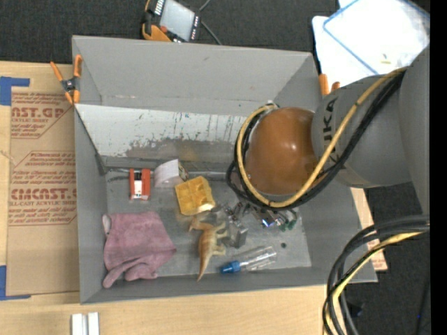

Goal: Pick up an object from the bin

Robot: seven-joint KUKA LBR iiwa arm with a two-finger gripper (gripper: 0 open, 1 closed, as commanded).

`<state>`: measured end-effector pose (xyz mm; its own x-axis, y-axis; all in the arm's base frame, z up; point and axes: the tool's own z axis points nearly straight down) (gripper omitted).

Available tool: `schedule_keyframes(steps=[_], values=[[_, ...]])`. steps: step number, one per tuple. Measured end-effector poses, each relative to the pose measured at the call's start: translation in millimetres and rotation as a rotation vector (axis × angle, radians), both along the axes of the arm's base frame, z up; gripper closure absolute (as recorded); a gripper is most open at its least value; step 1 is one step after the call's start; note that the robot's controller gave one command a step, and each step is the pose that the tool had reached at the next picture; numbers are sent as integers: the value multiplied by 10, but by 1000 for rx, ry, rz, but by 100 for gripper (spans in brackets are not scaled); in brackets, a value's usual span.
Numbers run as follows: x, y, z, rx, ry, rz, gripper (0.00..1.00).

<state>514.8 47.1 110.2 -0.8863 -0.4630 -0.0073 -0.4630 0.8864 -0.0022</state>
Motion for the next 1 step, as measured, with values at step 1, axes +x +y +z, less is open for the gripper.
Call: schedule_keyframes(steps=[1], values=[[34,684,1102,8,-6,-187,100]])
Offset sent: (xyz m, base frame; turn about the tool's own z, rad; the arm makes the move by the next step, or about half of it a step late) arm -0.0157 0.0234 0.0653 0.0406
